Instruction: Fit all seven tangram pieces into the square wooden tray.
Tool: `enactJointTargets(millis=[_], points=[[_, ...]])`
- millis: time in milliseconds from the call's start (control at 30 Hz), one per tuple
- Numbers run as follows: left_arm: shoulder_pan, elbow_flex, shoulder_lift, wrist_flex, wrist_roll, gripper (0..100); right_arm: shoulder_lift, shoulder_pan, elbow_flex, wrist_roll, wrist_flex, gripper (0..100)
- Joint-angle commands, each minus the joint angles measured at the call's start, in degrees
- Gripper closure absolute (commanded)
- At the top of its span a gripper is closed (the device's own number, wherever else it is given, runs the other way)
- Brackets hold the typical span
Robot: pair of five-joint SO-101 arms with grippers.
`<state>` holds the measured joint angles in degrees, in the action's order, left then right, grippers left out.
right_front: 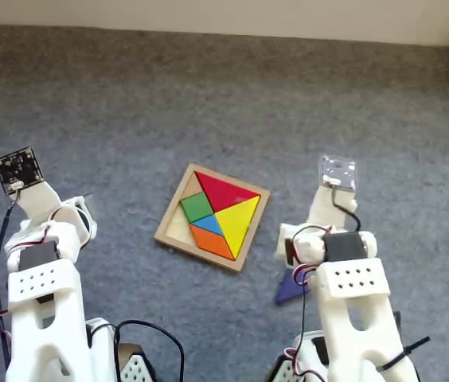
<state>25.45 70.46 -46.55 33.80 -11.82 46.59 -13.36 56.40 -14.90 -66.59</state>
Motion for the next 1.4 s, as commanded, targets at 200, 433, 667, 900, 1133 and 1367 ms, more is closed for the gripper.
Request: enactJointTargets(millis=[200,433,667,900,1133,1367], points=[[-1.1,-0.31,-1.36,-1.05,0.53,77,1.01,1.63,1.01,-0.97,-6.37,66.7],[-1.1,-0.31,-1.36,-1.05,0.53,77,1.01,-2.59,8.4,-1.05,-0.57,65.4],[-1.1,-0.31,-1.36,-1.05,0.53,77,0.92,-8.92,11.21,-6.59,2.77,65.4],[-1.1,-0.31,-1.36,-1.05,0.53,77,0.92,-9.01,11.82,-6.59,7.6,65.6],[-1.1,-0.31,-1.36,-1.05,0.53,77,0.84,-9.01,11.82,-6.59,8.04,65.6],[-1.1,-0.31,-1.27,-1.05,0.53,77,-13.05,-8.13,9.89,-8.62,8.66,65.6]])
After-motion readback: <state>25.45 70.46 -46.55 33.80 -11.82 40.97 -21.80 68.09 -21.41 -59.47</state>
